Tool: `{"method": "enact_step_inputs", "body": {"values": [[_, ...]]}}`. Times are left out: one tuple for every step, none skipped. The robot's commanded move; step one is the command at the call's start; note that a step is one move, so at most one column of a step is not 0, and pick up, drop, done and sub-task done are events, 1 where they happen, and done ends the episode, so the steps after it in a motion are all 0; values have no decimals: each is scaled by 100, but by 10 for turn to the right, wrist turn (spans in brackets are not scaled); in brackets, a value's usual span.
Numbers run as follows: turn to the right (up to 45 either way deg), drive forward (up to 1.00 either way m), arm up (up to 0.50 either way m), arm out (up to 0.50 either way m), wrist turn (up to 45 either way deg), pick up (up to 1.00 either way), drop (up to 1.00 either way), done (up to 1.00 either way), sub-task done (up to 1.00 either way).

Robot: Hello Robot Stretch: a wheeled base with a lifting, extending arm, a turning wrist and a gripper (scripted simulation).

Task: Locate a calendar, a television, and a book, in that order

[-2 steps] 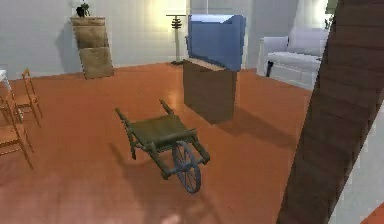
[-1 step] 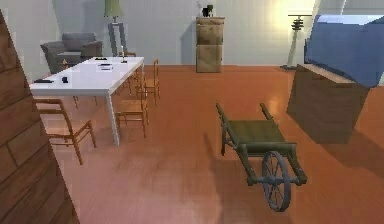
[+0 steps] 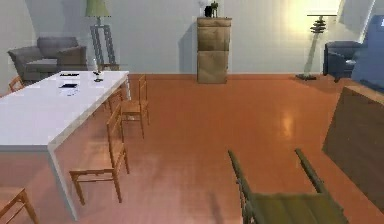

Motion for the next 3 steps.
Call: {"method": "enact_step_inputs", "body": {"values": [[-30,0,0,0,0,0,0,0,0],[0,70,0,0,0,0,0,0,0],[60,0,0,0,0,0,0,0,0]]}}
